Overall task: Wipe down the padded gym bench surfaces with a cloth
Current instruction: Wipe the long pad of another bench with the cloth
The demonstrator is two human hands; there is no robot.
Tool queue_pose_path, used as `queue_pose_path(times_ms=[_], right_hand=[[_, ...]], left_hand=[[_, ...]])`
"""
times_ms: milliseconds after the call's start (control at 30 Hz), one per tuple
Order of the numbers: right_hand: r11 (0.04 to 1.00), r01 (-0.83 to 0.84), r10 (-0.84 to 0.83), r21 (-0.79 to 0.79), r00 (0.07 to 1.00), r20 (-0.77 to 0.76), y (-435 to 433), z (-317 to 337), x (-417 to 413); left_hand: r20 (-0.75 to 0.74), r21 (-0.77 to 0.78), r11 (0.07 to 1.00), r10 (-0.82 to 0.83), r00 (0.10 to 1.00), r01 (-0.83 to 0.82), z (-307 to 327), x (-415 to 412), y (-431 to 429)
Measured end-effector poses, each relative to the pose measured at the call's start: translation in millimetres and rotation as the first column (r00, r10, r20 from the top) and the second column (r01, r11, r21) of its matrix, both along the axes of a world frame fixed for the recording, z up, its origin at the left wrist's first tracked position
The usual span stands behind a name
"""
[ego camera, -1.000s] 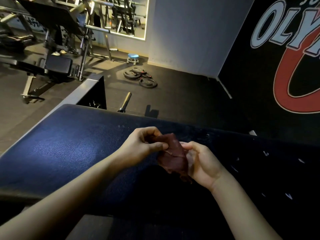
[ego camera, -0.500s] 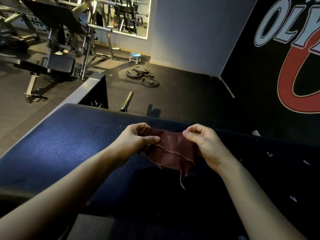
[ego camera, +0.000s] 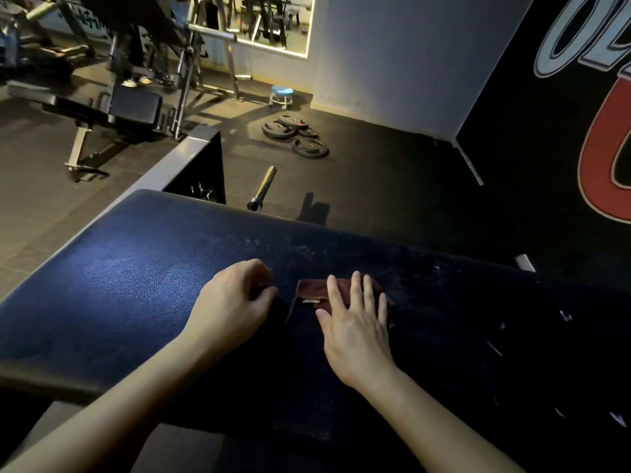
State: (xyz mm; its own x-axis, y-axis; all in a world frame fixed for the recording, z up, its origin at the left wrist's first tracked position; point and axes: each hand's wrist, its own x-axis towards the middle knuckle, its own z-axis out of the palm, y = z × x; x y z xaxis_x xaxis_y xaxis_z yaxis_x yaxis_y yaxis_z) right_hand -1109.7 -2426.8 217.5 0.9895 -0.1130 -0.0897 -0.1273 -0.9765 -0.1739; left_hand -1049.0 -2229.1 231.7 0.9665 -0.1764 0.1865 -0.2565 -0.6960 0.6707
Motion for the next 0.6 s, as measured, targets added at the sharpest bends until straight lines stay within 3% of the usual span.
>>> queue_pose_path(times_ms=[267,333,400,467,533,600], right_hand=[[0.998,-0.002,0.003,0.069,1.000,-0.010,27.9,-1.3,117.5],[0.983,-0.169,0.170,0.071,0.985,-0.012,60.1,0.9,141.7],[0.893,-0.445,0.446,0.068,0.895,-0.003,89.7,3.0,136.9],[0.815,-0.579,0.578,0.034,0.816,0.017,86.9,4.3,120.6],[0.868,-0.493,0.496,-0.059,0.867,0.053,48.1,2.1,119.7],[0.978,-0.191,0.197,-0.087,0.978,0.063,-4.3,0.2,126.1]], left_hand=[[0.001,0.017,0.989,0.148,0.989,-0.148,-3.7,-7.0,19.7],[0.042,0.043,0.974,0.220,0.975,-0.222,-4.8,-5.9,26.4],[0.080,0.097,0.949,0.292,0.953,-0.299,-6.0,-3.8,35.9],[0.072,0.153,0.937,0.307,0.949,-0.315,-6.6,-3.9,45.0],[0.053,0.195,0.939,0.279,0.959,-0.284,-8.4,-6.9,51.3],[0.056,0.208,0.949,0.230,0.972,-0.236,-11.3,-12.6,56.7]])
